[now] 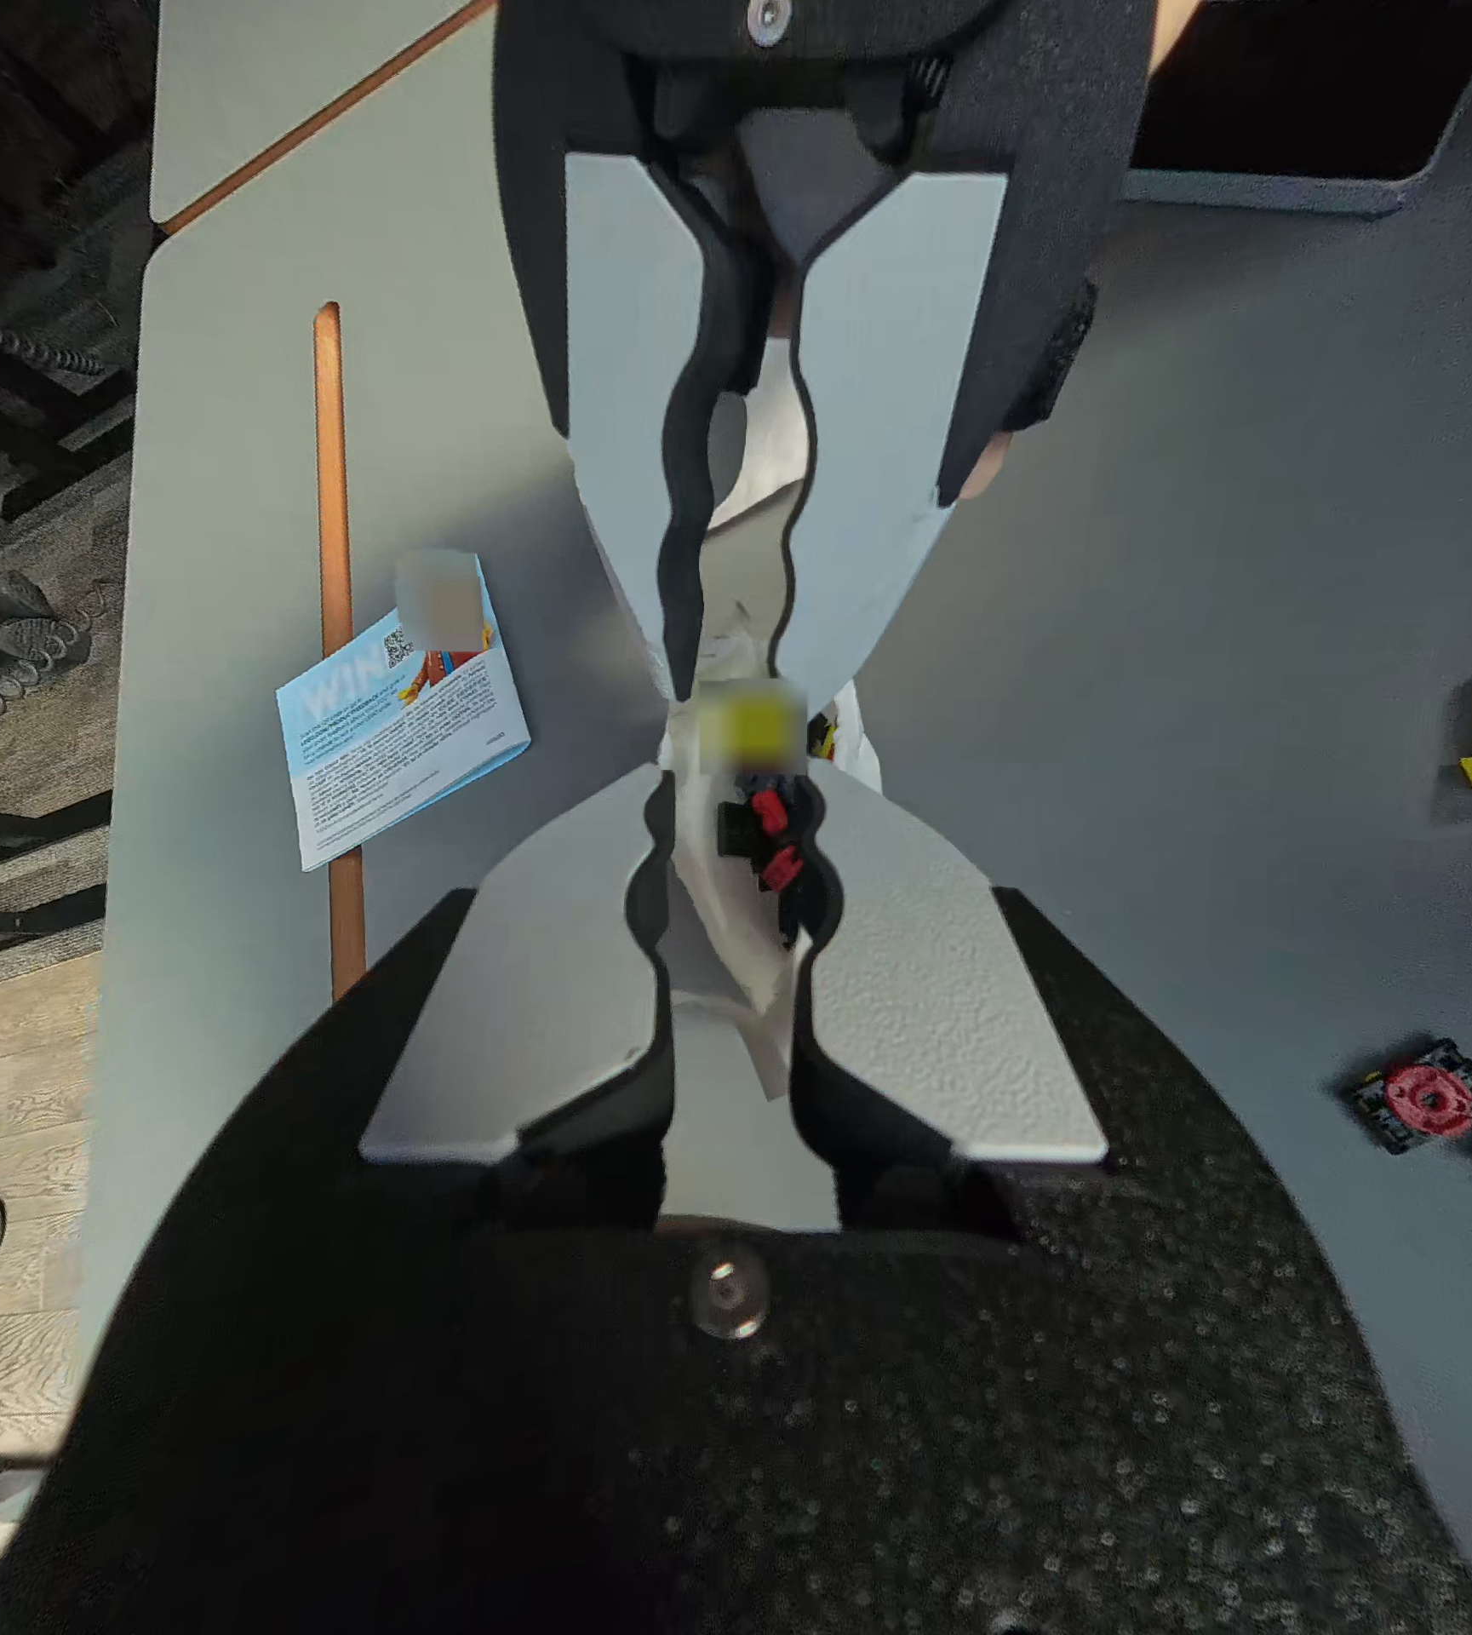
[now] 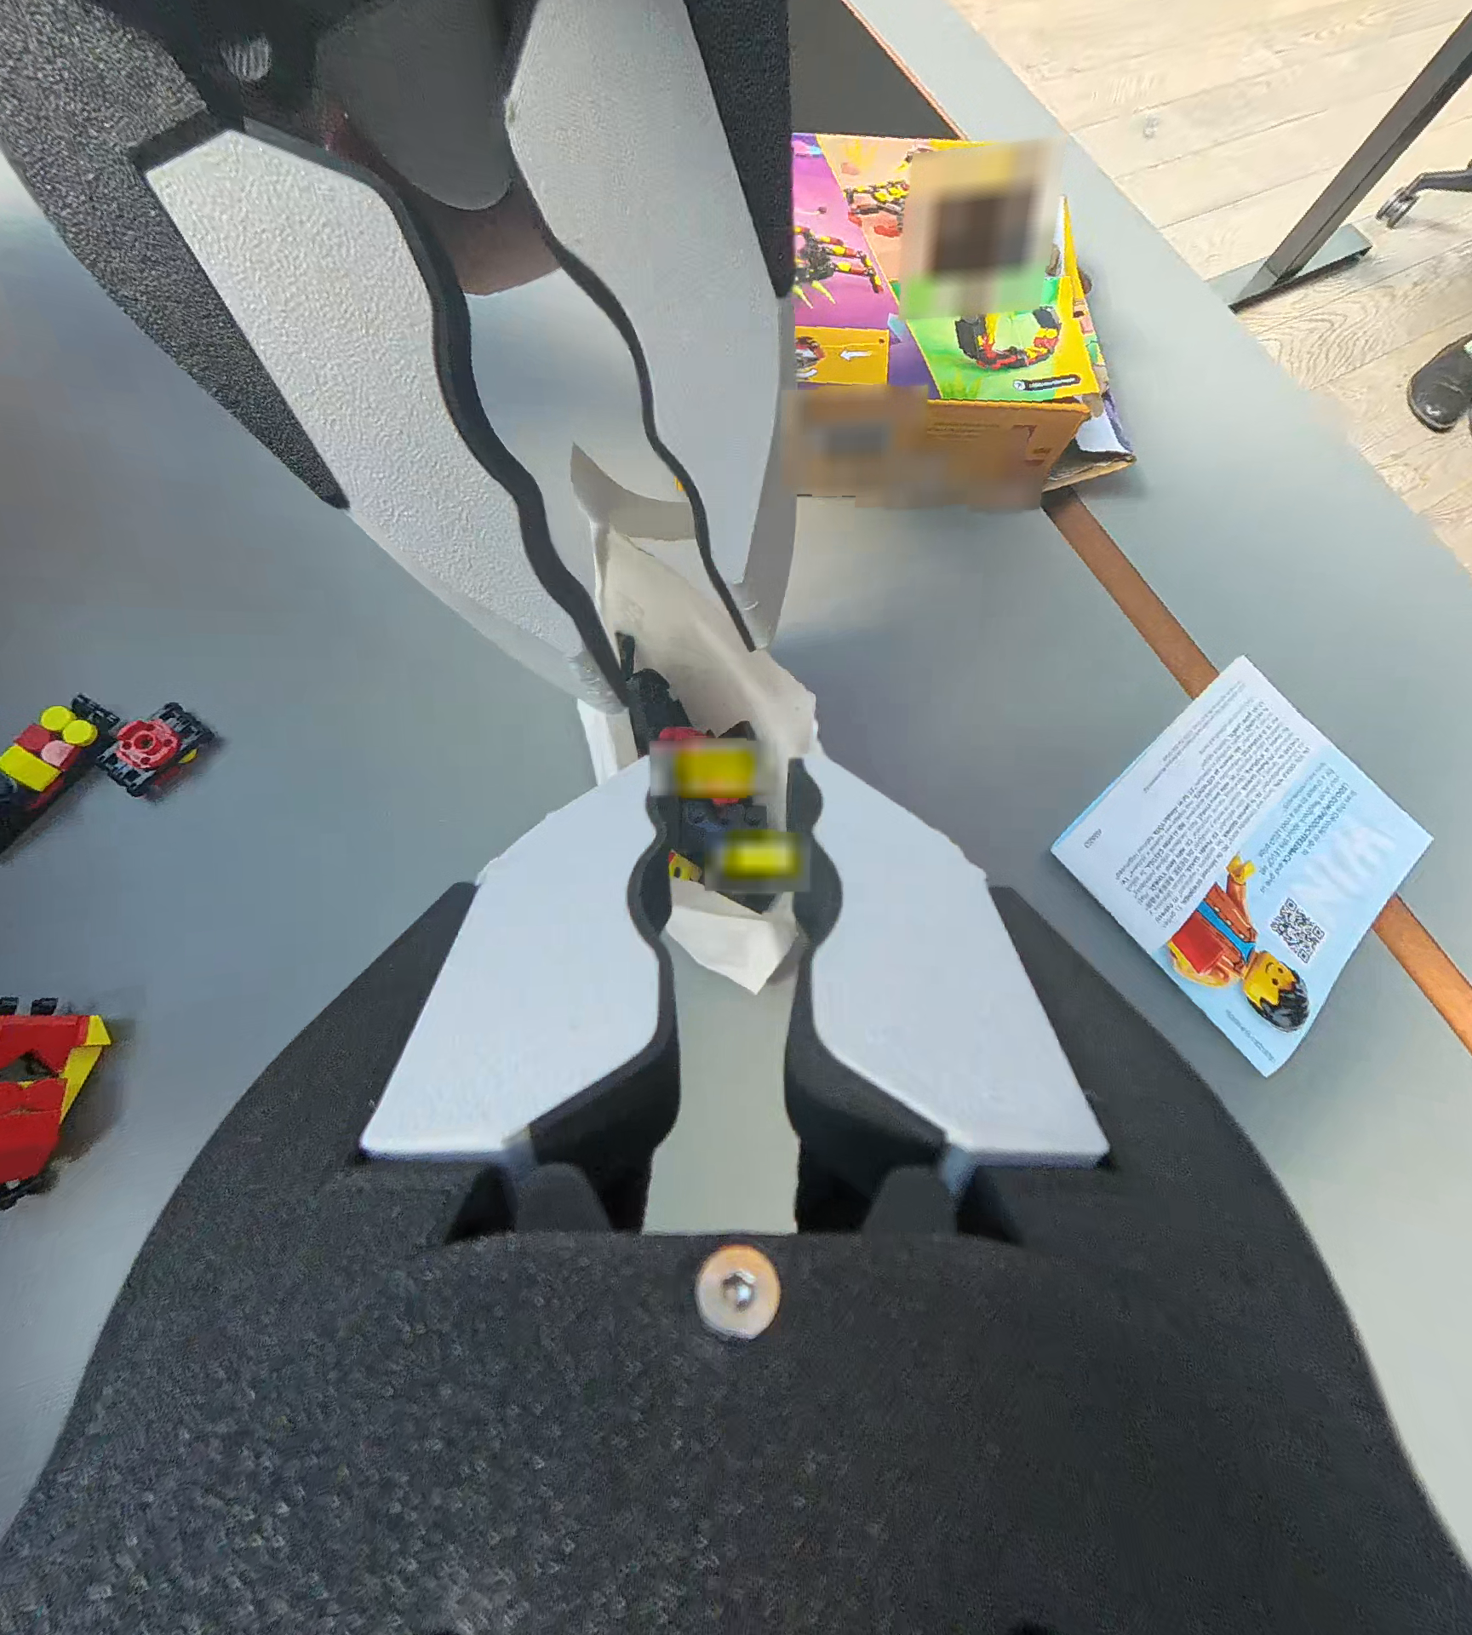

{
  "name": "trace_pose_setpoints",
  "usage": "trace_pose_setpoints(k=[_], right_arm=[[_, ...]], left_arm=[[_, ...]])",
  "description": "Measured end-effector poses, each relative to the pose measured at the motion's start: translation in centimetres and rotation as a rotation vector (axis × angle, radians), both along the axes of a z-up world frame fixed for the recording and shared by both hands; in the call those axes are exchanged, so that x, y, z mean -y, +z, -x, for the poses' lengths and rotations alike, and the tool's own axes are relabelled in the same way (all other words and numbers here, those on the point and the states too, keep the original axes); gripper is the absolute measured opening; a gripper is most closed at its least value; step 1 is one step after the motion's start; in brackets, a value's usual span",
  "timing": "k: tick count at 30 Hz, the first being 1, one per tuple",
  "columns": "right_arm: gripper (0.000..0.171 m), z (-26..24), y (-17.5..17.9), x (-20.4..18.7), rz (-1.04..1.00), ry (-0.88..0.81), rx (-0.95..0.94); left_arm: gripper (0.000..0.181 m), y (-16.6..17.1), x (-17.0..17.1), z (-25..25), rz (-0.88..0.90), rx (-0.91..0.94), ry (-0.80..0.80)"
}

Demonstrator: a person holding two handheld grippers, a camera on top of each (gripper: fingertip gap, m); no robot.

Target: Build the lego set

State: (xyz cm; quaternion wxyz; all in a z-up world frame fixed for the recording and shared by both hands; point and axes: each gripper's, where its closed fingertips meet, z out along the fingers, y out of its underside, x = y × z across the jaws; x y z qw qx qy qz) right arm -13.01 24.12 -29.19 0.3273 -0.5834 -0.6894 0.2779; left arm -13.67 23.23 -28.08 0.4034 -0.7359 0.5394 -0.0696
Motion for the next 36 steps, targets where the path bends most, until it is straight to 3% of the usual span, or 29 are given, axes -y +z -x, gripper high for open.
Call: trace_pose_setpoints(k=[4, 7, 14, 19, 23, 31, 33, 36], right_arm=[[0.028, 0.0, -0.2, 0.1, -0.023, 0.019, 0.013], [0.030, 0.5, 0.5, 0.0, -0.063, 0.033, -0.027], [0.030, 0.7, 1.6, 0.2, -0.135, 0.048, -0.036], [0.031, -0.4, 1.9, -0.5, -0.135, -0.003, -0.050], [0.030, -4.1, 2.7, 3.2, -0.009, -0.018, -0.120], [0.028, -10.9, -2.0, 16.7, 0.167, 0.028, -0.070], [0.027, -10.1, -2.2, 19.4, 0.243, 0.030, -0.103], [0.027, -7.5, -3.7, 22.5, 0.285, 0.027, -0.070]], left_arm=[[0.025, 1.5, -0.4, 0.1, -0.064, 0.075, 0.021], [0.008, 2.0, -0.7, -0.6, -0.044, 0.175, 0.030], [0.004, 0.2, -1.5, 0.1, 0.011, 0.060, 0.041], [0.006, 2.9, -1.0, 1.5, -0.078, 0.132, 0.139], [0.010, 5.7, 4.6, 2.4, -0.125, 0.240, 0.168], [0.029, -4.9, 18.8, 2.1, 0.083, 0.107, 0.146], [0.031, -6.4, 20.6, 1.2, 0.044, 0.031, 0.028], [0.030, -6.9, 20.4, 0.0, -0.006, 0.026, -0.089]])
